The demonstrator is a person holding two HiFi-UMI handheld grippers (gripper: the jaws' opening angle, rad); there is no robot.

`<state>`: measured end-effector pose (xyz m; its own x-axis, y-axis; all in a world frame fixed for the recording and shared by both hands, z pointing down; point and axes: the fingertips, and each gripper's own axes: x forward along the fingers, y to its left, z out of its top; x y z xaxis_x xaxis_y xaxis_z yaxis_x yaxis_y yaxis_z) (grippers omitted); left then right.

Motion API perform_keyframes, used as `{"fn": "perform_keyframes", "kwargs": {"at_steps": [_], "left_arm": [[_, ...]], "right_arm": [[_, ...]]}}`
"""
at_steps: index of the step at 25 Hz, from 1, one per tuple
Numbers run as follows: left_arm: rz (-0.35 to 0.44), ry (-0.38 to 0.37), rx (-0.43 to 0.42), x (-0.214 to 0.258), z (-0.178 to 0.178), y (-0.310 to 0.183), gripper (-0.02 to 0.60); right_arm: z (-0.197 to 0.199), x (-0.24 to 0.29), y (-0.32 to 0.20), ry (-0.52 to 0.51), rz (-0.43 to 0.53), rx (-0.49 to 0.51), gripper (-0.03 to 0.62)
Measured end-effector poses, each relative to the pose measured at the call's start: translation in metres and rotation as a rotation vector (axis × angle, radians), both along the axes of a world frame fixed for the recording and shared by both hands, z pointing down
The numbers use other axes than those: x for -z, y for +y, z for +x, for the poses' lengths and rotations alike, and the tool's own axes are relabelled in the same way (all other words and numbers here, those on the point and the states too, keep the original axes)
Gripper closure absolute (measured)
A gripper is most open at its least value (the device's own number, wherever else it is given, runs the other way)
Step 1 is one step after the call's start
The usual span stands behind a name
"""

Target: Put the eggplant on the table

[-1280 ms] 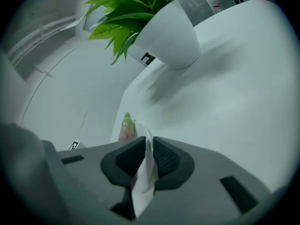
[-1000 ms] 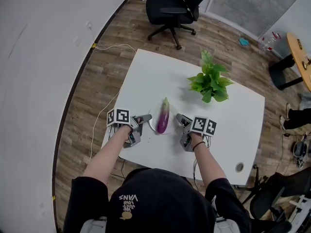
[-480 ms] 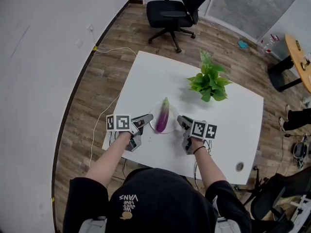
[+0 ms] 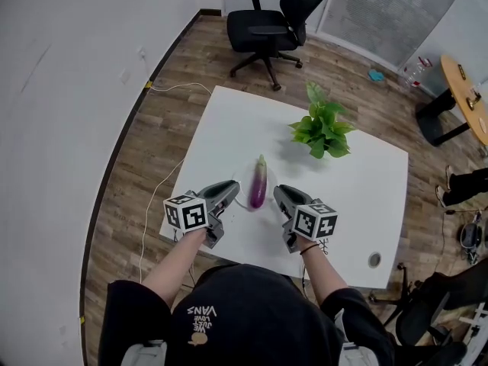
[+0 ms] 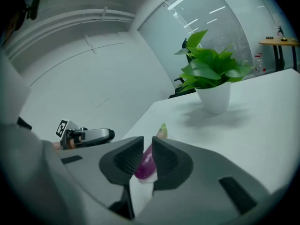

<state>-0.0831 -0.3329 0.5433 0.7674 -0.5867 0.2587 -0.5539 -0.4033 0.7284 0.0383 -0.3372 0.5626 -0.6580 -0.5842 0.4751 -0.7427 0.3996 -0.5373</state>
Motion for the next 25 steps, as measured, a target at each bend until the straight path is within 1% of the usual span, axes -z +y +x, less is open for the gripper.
{"fn": "perform_keyframes", "kwargs": {"at_steps": [6,9,13,15,18,21,25], "left_arm": [[0.160,-0.035,0.030,0.037,0.006,0.014,0.538],[0.255,-0.096,0.040,0.054,0.009,0.025,0.540],[0.366,-0.185,0.020,0.067,0.017,0.041,0.548],[0.391,-0.200,0.022,0.070,0.017,0.049,0.552],[0.407,-0.202,0.037,0.075,0.015,0.059,0.557],[0.439,-0.229,0.041,0.082,0.013,0.067,0.563],[0.458,-0.231,0.052,0.086,0.011,0.073,0.568]], "right_arm": [[0.000,0.040,0.013,0.000,0.167,-0.003,0.553],[0.001,0.058,0.022,-0.005,0.244,-0.006,0.562],[0.004,0.075,0.034,-0.009,0.317,-0.006,0.569],[0.005,0.082,0.040,-0.012,0.344,-0.004,0.571],[0.007,0.093,0.051,-0.010,0.380,0.005,0.572],[0.008,0.100,0.061,0.004,0.408,0.017,0.572],[0.009,0.102,0.068,0.022,0.433,0.028,0.574]]}}
